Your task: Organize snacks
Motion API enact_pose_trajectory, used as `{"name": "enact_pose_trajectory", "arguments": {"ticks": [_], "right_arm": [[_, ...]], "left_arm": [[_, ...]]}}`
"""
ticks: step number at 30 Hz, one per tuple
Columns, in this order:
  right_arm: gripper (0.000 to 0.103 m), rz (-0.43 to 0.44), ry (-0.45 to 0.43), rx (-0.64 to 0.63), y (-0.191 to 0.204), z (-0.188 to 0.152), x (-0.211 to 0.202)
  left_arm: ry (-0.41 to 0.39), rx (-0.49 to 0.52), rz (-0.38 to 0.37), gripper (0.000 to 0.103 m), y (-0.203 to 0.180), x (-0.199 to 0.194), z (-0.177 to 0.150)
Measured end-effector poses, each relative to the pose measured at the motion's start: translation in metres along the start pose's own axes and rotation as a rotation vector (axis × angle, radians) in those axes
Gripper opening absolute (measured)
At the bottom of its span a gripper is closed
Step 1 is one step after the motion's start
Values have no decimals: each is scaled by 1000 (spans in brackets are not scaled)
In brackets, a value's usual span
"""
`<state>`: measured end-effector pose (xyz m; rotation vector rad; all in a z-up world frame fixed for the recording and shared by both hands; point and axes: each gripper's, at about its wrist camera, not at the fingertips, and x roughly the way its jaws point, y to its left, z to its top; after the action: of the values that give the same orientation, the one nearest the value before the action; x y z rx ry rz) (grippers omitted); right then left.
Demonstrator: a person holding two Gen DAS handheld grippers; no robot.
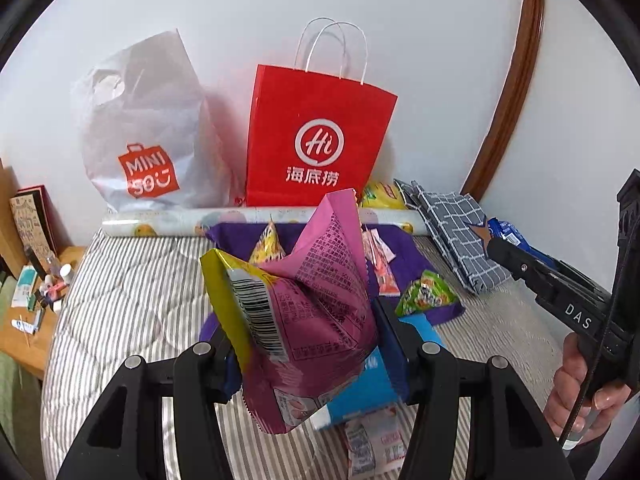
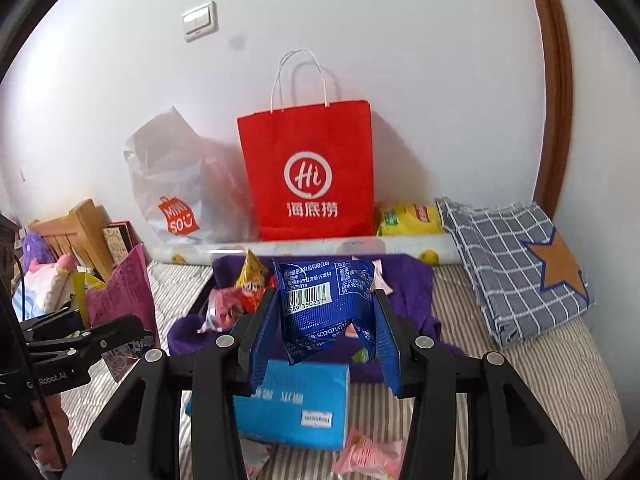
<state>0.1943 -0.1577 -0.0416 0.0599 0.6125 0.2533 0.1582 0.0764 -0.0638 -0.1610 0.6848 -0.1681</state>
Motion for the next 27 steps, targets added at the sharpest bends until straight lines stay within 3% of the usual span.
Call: {"name": "enact_pose_trajectory", "arguments": {"ticks": [8,17,22,27], "right_arm": [[45,-9,-2,-13,-8,29,23],[46,-50,10,12,-40,56,61],[46,-44,46,41,-59,51,96],[46,-28,143,69,-71,29,141]], "left_arm": [[-11,29,11,54,-2,13,40],[7,61,2,54,-5,55,77],[40,63,-25,54,-8,93,86],[98,58,-38,54,-4,127,81]]}}
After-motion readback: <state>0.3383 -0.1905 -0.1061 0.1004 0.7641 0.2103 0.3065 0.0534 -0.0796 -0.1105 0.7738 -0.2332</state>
